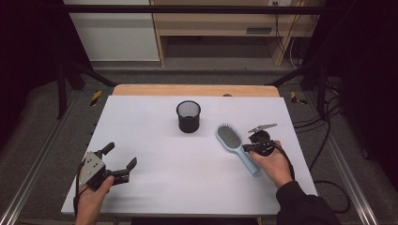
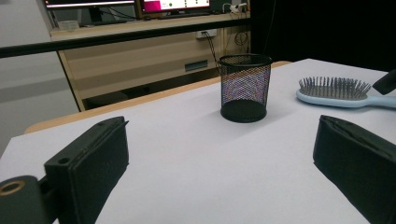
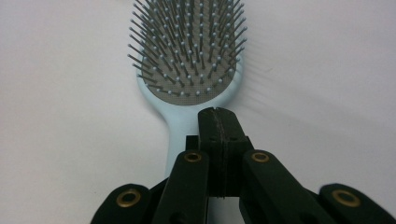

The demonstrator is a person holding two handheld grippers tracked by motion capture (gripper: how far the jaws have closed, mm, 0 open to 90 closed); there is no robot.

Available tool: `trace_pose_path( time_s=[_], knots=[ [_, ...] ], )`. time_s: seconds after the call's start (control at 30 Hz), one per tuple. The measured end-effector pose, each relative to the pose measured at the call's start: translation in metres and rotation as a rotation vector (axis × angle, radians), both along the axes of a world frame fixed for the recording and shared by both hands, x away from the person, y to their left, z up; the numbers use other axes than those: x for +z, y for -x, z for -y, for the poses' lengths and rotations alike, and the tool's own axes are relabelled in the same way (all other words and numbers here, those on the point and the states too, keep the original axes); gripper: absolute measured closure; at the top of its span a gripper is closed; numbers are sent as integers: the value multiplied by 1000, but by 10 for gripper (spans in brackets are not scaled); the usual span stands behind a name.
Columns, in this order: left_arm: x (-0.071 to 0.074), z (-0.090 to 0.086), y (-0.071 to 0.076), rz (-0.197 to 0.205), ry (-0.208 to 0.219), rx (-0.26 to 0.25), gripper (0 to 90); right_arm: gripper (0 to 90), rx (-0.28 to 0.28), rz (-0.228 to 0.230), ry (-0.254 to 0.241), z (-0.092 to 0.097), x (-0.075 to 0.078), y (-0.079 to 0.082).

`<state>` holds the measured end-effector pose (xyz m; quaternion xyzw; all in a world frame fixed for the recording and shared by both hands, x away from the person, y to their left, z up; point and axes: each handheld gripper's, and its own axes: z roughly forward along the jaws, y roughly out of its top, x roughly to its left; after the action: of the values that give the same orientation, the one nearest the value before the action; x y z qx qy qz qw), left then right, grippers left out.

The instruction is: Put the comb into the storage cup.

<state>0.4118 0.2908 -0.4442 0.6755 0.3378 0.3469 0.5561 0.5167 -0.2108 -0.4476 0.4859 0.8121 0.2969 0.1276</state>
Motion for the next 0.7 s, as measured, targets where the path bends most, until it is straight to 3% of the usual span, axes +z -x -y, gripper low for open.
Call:
trace_pose_path(
  time_s=[0.13, 0.33, 0.47, 0.5, 0.7],
  knots=[
    [0, 1, 0, 0, -4, -1, 34, 892, -1, 8, -13, 0, 2, 3],
    [0, 1, 0, 0, -3, -14, 34, 804, 13, 29, -33, -3, 6, 8],
    [0, 1, 0, -1, -5, -14, 34, 698, 23, 34, -30, -6, 6, 10],
    [0, 1, 0, 0, -4, -13, 34, 606, 24, 33, -24, -8, 6, 10],
    [0, 1, 1, -1, -4, -13, 34, 397, 10, 35, -21, -11, 3, 11]
  ],
)
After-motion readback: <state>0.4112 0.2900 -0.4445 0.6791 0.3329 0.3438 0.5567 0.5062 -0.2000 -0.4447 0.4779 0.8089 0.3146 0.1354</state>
